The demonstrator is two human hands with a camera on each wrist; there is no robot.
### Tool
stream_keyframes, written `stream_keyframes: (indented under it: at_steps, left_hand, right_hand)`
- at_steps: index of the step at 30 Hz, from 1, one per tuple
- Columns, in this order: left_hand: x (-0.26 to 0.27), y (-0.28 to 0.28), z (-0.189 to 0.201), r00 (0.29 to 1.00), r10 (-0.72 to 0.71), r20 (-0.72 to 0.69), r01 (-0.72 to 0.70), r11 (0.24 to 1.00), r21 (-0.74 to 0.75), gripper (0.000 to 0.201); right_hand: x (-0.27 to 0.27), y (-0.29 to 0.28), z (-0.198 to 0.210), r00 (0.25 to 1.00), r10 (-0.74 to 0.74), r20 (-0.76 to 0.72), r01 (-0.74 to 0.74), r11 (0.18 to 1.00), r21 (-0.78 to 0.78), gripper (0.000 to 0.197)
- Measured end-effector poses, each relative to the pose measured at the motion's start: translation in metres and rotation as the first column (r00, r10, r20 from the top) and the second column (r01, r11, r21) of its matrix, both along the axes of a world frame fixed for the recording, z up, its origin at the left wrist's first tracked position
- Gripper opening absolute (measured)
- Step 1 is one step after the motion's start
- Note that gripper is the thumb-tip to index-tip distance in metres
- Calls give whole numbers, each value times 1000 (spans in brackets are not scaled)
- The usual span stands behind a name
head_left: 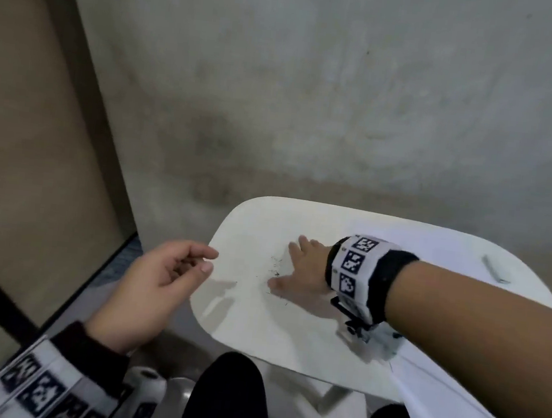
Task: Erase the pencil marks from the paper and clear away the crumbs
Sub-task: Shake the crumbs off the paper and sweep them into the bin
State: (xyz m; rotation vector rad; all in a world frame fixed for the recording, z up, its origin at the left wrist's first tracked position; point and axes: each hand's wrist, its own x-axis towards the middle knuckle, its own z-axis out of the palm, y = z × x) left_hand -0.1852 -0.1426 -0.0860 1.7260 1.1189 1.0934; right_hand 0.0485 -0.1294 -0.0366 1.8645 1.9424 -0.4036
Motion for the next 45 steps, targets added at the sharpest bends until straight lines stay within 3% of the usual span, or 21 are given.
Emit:
stream_keyframes:
  at_steps: [2, 3, 4, 6, 8, 10, 11, 12, 14, 15, 17, 20, 24, 27, 30, 33, 37, 40, 42, 44, 45]
  left_hand:
    - [2, 10, 6, 995, 19, -100, -11, 997, 76, 38]
    - [4, 15, 9, 971, 31, -237, -2, 993, 120, 42]
    - [6, 22, 10, 907, 37, -419, 30, 988, 153, 46]
    - [11, 33, 6, 662, -21, -750, 116, 990, 75, 62]
    - [19, 35, 1, 477, -191, -858, 161, 979, -128, 96]
    - [29, 27, -5, 402, -275, -873, 189, 958, -215, 126]
    - [33, 21, -8, 383, -286, -879, 215, 952, -216, 136]
    - [36, 13, -10, 368, -296, -882, 245, 945, -215, 142]
    - [42, -3, -13, 368, -335, -867, 322, 921, -219, 143]
    - [45, -9, -14, 398, -372, -839, 357, 905, -231, 141]
    - [51, -13, -10, 512, -437, -740, 403, 883, -242, 136]
    - [57, -11, -1, 610, -341, -715, 401, 911, -93, 125]
    - [81, -31, 14, 414, -298, -860, 560, 828, -17, 96]
    - [112, -56, 16, 262, -390, -883, 759, 648, -60, 86]
    - [141, -72, 8, 166, -400, -901, 862, 503, -65, 88]
    - [150, -73, 6, 129, -346, -930, 851, 520, -76, 91]
    - [126, -49, 8, 88, -212, -973, 662, 743, -102, 98]
    - [114, -35, 12, 166, -112, -980, 524, 852, -8, 108]
    - [120, -46, 13, 190, -165, -968, 640, 769, -5, 103]
    - [132, -66, 11, 131, -292, -947, 770, 632, -88, 96]
    - [134, -70, 10, 94, -326, -941, 779, 613, -135, 96]
  right_hand:
    - [-25, -8, -12, 996, 72, -47, -74, 996, -47, 92]
    - [-32, -12, -11, 989, 133, -70, -139, 985, -98, 89]
    - [-36, -15, -6, 979, 164, -124, -180, 974, -135, 83]
    - [-32, -13, 12, 950, 87, -299, -133, 982, -136, 72]
    - [-13, -6, 35, 899, -61, -434, 11, 993, -117, 71]
    - [19, -6, 58, 754, -281, -594, 213, 960, -184, 66]
    - [33, -12, 67, 691, -335, -640, 260, 942, -212, 58]
    - [46, -21, 73, 697, -343, -630, 275, 939, -207, 50]
    - [63, -42, 68, 855, -279, -437, 211, 957, -197, 46]
    - [64, -54, 60, 930, -208, -303, 138, 961, -239, 51]
    - [59, -68, 38, 986, -76, -148, 30, 957, -289, 64]
    - [58, -69, 29, 968, -38, -248, -8, 983, -181, 65]
    - [97, -76, 45, 973, -168, -157, 156, 984, -83, 58]
    - [135, -92, 40, 979, -191, 65, 200, 964, -173, 50]
    - [154, -97, 35, 972, -218, 90, 231, 958, -172, 75]
    - [158, -97, 33, 975, -204, 84, 215, 963, -165, 83]
    - [160, -97, 25, 976, -186, 110, 201, 969, -141, 88]
    - [158, -92, 17, 975, -162, 153, 180, 977, -111, 90]
    - [153, -89, 14, 970, -154, 186, 172, 981, -87, 89]
    - [147, -87, 14, 963, -157, 217, 176, 982, -69, 88]
    - [145, -86, 15, 961, -164, 222, 182, 981, -63, 88]
